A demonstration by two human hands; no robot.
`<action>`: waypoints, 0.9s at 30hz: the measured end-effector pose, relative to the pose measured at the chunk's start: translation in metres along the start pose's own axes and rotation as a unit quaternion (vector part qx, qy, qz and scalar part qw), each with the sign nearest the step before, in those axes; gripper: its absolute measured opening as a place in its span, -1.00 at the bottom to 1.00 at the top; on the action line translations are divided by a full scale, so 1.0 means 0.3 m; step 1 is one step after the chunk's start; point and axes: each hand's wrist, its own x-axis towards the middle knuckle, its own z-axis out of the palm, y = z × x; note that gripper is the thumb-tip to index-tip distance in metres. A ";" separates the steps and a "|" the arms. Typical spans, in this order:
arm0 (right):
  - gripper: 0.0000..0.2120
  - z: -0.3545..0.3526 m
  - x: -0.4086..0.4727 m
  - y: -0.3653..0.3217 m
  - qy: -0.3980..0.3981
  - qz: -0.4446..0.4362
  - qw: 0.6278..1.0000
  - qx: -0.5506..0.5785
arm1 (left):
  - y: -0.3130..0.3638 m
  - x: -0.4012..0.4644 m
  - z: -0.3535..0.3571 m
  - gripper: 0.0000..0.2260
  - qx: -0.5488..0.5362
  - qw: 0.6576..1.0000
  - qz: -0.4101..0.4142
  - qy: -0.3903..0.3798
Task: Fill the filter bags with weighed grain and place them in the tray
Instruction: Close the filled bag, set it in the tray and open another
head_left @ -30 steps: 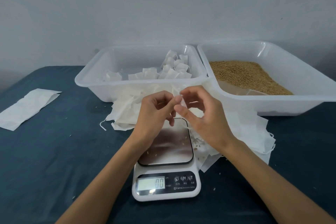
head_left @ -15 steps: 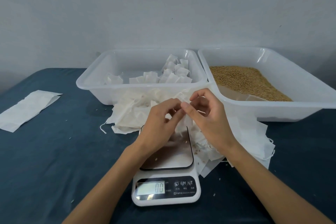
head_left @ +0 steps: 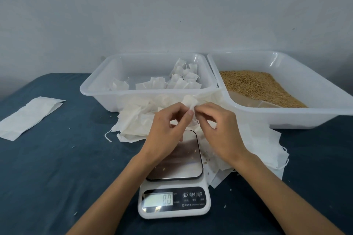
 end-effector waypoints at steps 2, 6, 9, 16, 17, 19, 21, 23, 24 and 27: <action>-0.86 -0.007 0.007 -0.012 0.009 0.059 0.993 0.101 | 0.002 -0.001 0.002 -0.81 -0.005 1.000 0.003 0.001; -0.85 -0.033 0.025 -0.026 0.017 0.128 0.957 0.259 | 0.007 0.015 -0.013 -0.84 -0.028 0.996 -0.038 0.077; -0.85 -0.042 0.030 -0.026 -0.003 0.147 0.942 0.303 | 0.010 0.021 -0.027 -0.61 -0.113 0.982 -0.144 0.055; -0.89 -0.030 0.020 -0.011 0.059 0.129 0.974 0.175 | 0.007 0.024 -0.040 -0.85 -0.172 0.977 -0.111 0.065; -0.87 -0.034 0.019 -0.008 0.071 0.120 0.979 0.151 | 0.011 0.023 -0.040 -0.82 -0.177 0.976 -0.107 0.072; -0.89 -0.039 0.019 -0.004 0.077 0.108 0.981 0.140 | 0.017 0.021 -0.035 -0.75 -0.178 0.977 -0.097 0.065; -0.91 -0.039 0.020 -0.001 0.059 0.118 0.979 0.158 | 0.018 0.018 -0.028 -0.65 -0.171 0.981 -0.083 0.046; -0.91 -0.038 0.019 -0.002 0.052 0.132 0.974 0.178 | 0.016 0.016 -0.024 -0.57 -0.167 0.983 -0.069 0.035; -0.91 -0.037 0.018 -0.003 0.053 0.136 0.971 0.188 | 0.015 0.016 -0.025 -0.55 -0.165 0.984 -0.064 0.032; -0.93 -0.034 0.016 -0.004 0.063 0.142 0.968 0.198 | 0.016 0.013 -0.028 -0.61 -0.157 0.986 -0.048 0.029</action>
